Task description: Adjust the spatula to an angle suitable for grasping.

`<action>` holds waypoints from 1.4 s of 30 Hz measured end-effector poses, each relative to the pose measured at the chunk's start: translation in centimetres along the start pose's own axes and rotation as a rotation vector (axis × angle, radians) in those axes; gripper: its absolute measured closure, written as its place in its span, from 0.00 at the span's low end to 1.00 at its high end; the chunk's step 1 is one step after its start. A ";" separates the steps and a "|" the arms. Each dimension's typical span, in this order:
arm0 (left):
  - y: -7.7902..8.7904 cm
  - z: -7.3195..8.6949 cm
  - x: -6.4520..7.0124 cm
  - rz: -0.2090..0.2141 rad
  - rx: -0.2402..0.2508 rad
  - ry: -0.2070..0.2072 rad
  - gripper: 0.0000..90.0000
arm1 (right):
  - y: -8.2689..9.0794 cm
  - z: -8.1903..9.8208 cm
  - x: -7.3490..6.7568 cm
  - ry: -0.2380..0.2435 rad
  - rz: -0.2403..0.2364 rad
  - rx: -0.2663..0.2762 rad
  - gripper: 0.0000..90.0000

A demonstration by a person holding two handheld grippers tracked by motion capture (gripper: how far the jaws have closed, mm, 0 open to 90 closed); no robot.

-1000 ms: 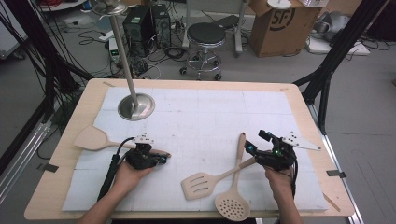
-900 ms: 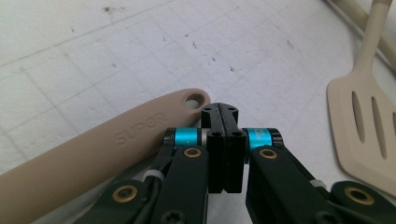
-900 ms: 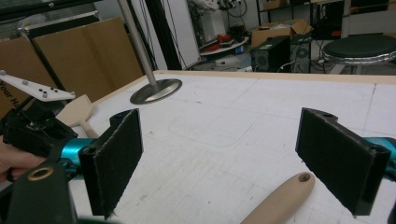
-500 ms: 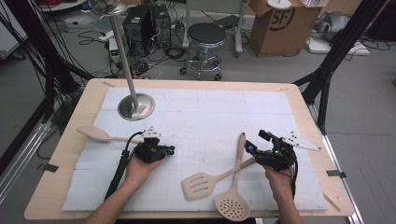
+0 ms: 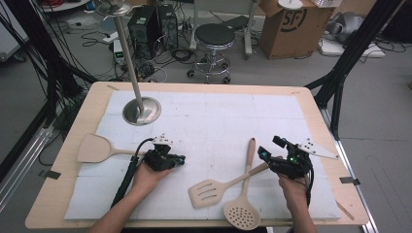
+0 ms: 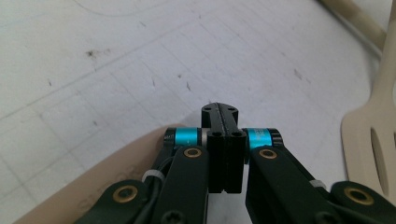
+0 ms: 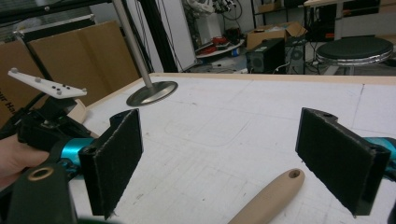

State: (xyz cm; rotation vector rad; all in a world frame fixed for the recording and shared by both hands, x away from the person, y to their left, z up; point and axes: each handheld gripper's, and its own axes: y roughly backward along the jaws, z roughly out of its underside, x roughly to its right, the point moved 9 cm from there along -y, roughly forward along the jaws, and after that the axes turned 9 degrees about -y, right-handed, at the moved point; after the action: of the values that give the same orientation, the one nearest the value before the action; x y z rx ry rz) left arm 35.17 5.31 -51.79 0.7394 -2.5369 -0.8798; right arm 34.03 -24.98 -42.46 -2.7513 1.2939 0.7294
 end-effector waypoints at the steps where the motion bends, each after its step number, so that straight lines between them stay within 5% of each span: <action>1: 0.0 0.0 0.0 0.000 0.000 0.000 1.00 | 0.0 0.0 0.0 -0.001 0.000 0.002 0.16; 3: 0.7 0.6 0.0 0.000 -0.015 -0.004 1.00 | 0.1 0.0 0.1 0.001 0.004 0.001 0.16; 7: 2.5 2.1 -1.1 -0.009 0.011 0.066 1.00 | 0.1 0.1 0.1 0.000 0.003 -0.001 0.16; 12: 2.9 2.4 -1.6 -0.027 0.023 0.085 1.00 | 0.0 0.2 0.1 0.000 0.006 -0.005 0.16; 26: 1.1 0.5 -2.7 -0.090 0.050 0.099 1.00 | -0.4 0.3 -0.2 -0.001 -0.002 -0.010 0.15; 33: -0.1 -1.0 -5.0 -0.123 0.057 0.127 1.00 | -0.1 0.2 0.1 -0.004 0.000 -0.006 0.16; 38: 0.3 -1.3 -5.8 -0.124 0.071 0.162 1.00 | -0.1 0.3 0.0 -0.004 -0.001 -0.006 0.15; 42: 2.5 -1.2 -7.0 -0.141 0.094 0.191 1.00 | -0.1 0.3 0.1 -0.005 0.000 -0.010 0.16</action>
State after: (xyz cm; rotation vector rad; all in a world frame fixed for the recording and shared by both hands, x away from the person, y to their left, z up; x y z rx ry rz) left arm 40.46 10.53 -50.34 0.9923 -2.3927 -0.6991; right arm 34.06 -24.90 -42.84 -2.7552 1.2928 0.7440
